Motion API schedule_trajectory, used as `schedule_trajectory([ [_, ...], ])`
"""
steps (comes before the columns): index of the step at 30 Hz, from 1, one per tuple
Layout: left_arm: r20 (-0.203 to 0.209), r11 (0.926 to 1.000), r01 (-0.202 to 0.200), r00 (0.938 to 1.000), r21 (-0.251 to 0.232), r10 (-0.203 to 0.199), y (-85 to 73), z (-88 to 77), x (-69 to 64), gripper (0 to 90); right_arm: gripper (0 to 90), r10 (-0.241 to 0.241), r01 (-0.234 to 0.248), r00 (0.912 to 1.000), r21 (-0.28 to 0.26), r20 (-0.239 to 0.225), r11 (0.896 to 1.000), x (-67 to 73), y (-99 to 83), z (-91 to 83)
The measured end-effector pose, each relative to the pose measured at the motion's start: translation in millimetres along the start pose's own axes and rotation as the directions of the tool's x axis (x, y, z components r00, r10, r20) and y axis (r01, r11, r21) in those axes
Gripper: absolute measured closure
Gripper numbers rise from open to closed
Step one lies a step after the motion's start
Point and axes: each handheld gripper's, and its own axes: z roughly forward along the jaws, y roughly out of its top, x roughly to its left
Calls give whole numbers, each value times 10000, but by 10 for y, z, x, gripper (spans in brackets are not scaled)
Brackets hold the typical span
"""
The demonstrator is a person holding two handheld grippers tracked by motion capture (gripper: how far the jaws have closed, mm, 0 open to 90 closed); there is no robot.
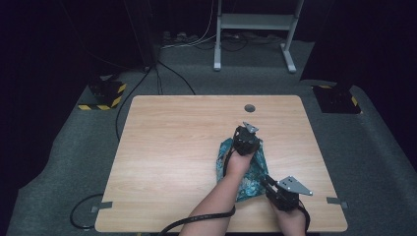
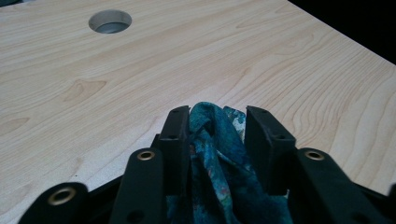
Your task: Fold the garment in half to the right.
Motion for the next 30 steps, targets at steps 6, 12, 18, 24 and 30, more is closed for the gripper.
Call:
schedule_trajectory([
  [6, 113, 9998, -51, 9999, -190, 53, 18, -80, -29, 447, 608, 203, -203, 9998, -80, -50, 9998, -46, 46, -32],
  [12, 89, 9993, -131, 9999, -359, 135, 40, -158, -43, 343, 506, 388, -389, 9992, -116, -106, 9992, -89, 72, -45],
  [18, 57, 9988, -163, 9998, -465, 166, 59, -230, -29, 259, 371, 503, -503, 9985, -16, -225, 9987, -154, 103, -14],
  [24, -13, 9979, -29, 10000, -653, 28, 54, -338, 37, 208, 285, 585, -582, 9972, 78, -460, 9983, -206, 132, 21],
  [30, 11, 9978, 175, 9998, -633, -174, 11, -405, 120, 152, 184, 636, -633, 9963, 71, -584, 9980, -239, 186, 68],
])
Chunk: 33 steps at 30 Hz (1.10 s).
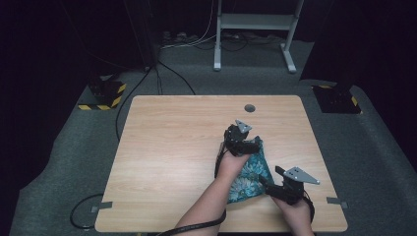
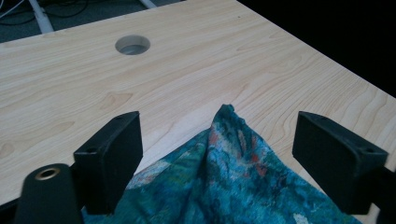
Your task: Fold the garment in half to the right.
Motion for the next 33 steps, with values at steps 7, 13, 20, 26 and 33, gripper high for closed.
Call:
schedule_trajectory([
  [7, -262, 9996, 278, 9993, -33, -279, -115, -149, 180, 73, 97, -26, 27, 9999, 6, -133, 10000, -13, 63, 80],
  [13, -354, 9990, 443, 9984, 21, -442, -256, -259, 327, 30, 59, -195, 196, 9995, 17, -230, 9998, -9, 103, 161],
  [20, -293, 9969, 756, 9968, 230, -749, -486, -369, 474, 30, 58, -221, 225, 9992, 120, -334, 9997, -34, 122, 222],
  [26, -97, 9956, 881, 9961, 312, -879, -694, -459, 530, 31, 59, -226, 239, 9991, 349, -361, 9991, -58, 116, 275],
  [33, 298, 9929, 970, 9946, 690, -992, -1008, -548, 513, 64, 79, -177, 200, 9994, 786, -304, 9967, -104, 79, 355],
])
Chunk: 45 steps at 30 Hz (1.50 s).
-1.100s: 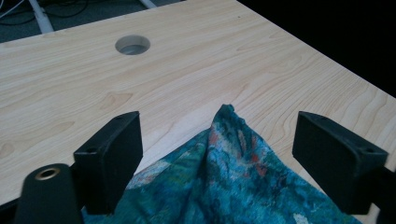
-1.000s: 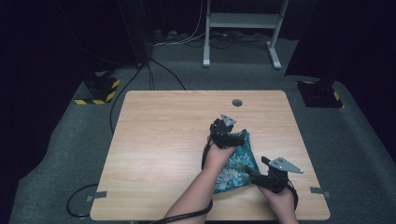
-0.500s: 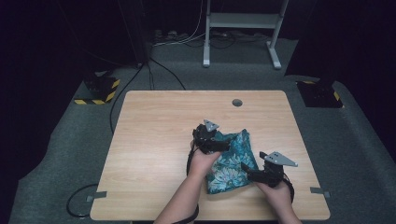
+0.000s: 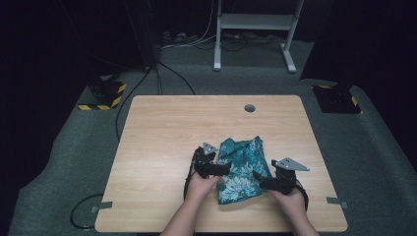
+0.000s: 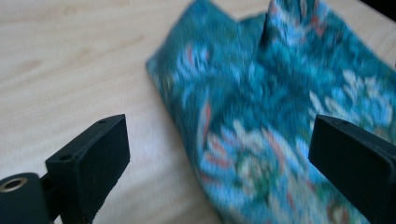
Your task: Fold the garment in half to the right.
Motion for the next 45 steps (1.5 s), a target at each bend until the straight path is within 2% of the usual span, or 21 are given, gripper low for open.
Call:
schedule_trajectory([
  [2, 146, 9999, 79, 9999, 91, -81, -67, -16, -20, 84, 118, -12, 12, 10000, 162, 18, 9999, -17, -14, 17],
  [4, 227, 9998, -33, 9997, 201, 28, -124, -29, -54, 104, 205, -84, 81, 9999, 249, 130, 9997, -27, -30, 11],
  [5, 227, 9998, -33, 9997, 201, 28, -124, -29, -54, 116, 205, -84, 81, 9999, 249, 130, 9997, -27, -30, 11],
  [7, 242, 9997, -61, 9997, 247, 55, -174, -42, -86, 152, 259, 85, -93, 9998, 474, 172, 9988, -60, -45, 23],
  [11, 186, 9995, -98, 9998, 309, 93, -225, -46, -114, 243, 333, 5, -28, 9996, 764, 297, 9971, -76, -76, 44],
  [12, 218, 9995, -132, 9997, 303, 125, -241, -47, -122, 243, 333, 5, -28, 9996, 764, 297, 9971, -76, -76, 44],
  [14, 190, 9993, -266, 9995, 279, 260, -262, -51, -143, 328, 436, -161, 123, 9992, 1043, 352, 9945, -67, -101, 66],
  [15, 179, 9990, -363, 9992, 262, 358, -269, -54, -158, 328, 436, -161, 123, 9992, 1043, 352, 9945, -67, -101, 66],
  [17, -16, 9963, -767, 9970, 379, 768, -280, -56, -211, 412, 530, -256, 200, 9988, 1276, 424, 9916, -58, -110, 80],
  [19, -29, 9941, -965, 9953, 496, 967, -288, -49, -237, 500, 590, -406, 332, 9979, 1436, 495, 9891, -43, -114, 82],
  [20, -115, 9903, -1277, 9916, 544, 1285, -292, -45, -263, 534, 617, -441, 361, 9978, 1501, 502, 9880, -41, -115, 85],
  [21, -115, 9903, -1277, 9916, 544, 1285, -292, -45, -263, 585, 617, -441, 361, 9978, 1501, 502, 9880, -41, -115, 85],
  [23, -253, 9844, -1653, 9856, 606, 1671, -297, -42, -301, 629, 698, -516, 439, 9976, 1551, 458, 9869, -18, -121, 83],
  [24, -247, 9843, -1659, 9855, 606, 1676, -298, -44, -301, 642, 723, -501, 429, 9978, 1561, 429, 9868, -9, -122, 83],
  [27, -200, 9851, -1604, 9866, 612, 1619, -301, -51, -294, 665, 752, -549, 482, 9978, 1591, 375, 9861, 19, -126, 79],
  [33, -143, 9812, -1753, 9841, 813, 1770, -323, -117, -276, 667, 752, -624, 578, 9978, 1611, 237, 9852, 80, -146, 62],
  [45, -11, 9785, -1916, 9814, 765, 1922, -512, -372, -189, 666, 751, -1131, 1133, 9935, 1589, -105, 9808, 380, -241, -10],
])
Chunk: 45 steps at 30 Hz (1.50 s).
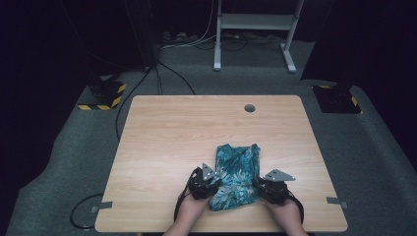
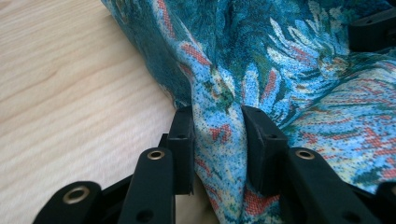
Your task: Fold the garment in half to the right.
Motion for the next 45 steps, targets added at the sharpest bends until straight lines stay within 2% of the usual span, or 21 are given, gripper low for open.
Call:
schedule_trajectory([
  [5, 5, 9998, -44, 10000, -185, 44, -140, -125, -19, 665, 750, -290, 290, 9996, 11, -72, 9996, 162, -40, -39],
  [13, 6, 9997, -142, 9999, -219, 142, -210, -199, -26, 648, 732, -536, 536, 9986, 37, -12, 9986, 309, -83, -88],
  [16, 50, 9995, -140, 9999, -282, 142, -203, -204, -12, 599, 685, -346, 346, 9994, 16, -6, 9994, 298, -93, -111],
  [18, 112, 9990, -122, 9999, -422, 127, -191, -215, 1, 524, 660, -284, 284, 9996, -44, -1, 9996, 286, -92, -125],
  [20, 132, 9976, -98, 9999, -680, 107, -125, -247, 61, 479, 606, -67, 66, 10000, -378, -37, 9993, 219, -60, -201],
  [22, 189, 9953, 145, 9997, -955, -127, -43, -255, 141, 404, 561, 142, -144, 9999, -646, -34, 9978, 148, -26, -258],
  [23, 189, 9953, 145, 9997, -955, -127, -43, -255, 141, 372, 561, 142, -144, 9999, -646, -34, 9978, 148, -26, -258],
  [25, 175, 9918, 193, 9997, -1262, -172, 93, -242, 259, 340, 524, 406, -400, 9992, -1090, 33, 9932, 38, 31, -323],
  [26, 175, 9918, 193, 9997, -1262, -172, 93, -242, 259, 320, 524, 406, -400, 9992, -1090, 33, 9932, 38, 31, -323],
  [27, 136, 9903, 231, 9997, -1373, -214, 129, -234, 287, 310, 508, 763, -739, 9970, -1411, 119, 9872, -40, 71, -351],
  [28, 120, 9859, 278, 9996, -1652, -262, 235, -192, 369, 296, 504, 917, -876, 9956, -1542, 197, 9841, -80, 93, -360],
  [31, 269, 9824, 418, 9989, -1819, -376, 400, -97, 489, 257, 496, 1264, -1165, 9912, -1917, 398, 9745, -196, 164, -360],
  [33, 363, 9819, 485, 9984, -1833, -425, 452, -60, 528, 223, 497, 1438, -1312, 9886, -2155, 437, 9676, -257, 201, -335],
  [35, 508, 9807, 640, 9972, -1848, -555, 551, 13, 599, 211, 497, 1463, -1309, 9876, -2142, 577, 9680, -283, 225, -303],
  [38, 338, 9842, 535, 9983, -1688, -484, 652, 113, 645, 186, 480, 1373, -1216, 9884, -2026, 650, 9717, -359, 310, -176],
  [40, 253, 9847, 605, 9980, -1635, -571, 668, 140, 654, 113, 477, 1347, -1186, 9887, -2067, 659, 9712, -393, 355, -111],
  [41, 172, 9827, 889, 9960, -1625, -872, 678, 186, 679, 103, 473, 1342, -1167, 9884, -2098, 709, 9708, -405, 378, -81],
  [42, 172, 9827, 889, 9960, -1625, -872, 678, 186, 679, 93, 464, 1353, -1180, 9885, -2142, 682, 9696, -418, 401, -50],
  [44, 192, 9784, 1405, 9901, -1518, -1392, 681, 251, 700, 69, 461, 1329, -1150, 9885, -2119, 722, 9705, -437, 447, 12],
  [45, 281, 9764, 1543, 9880, -1512, -1518, 684, 268, 699, 66, 459, 1310, -1134, 9889, -2138, 704, 9703, -446, 468, 38],
])
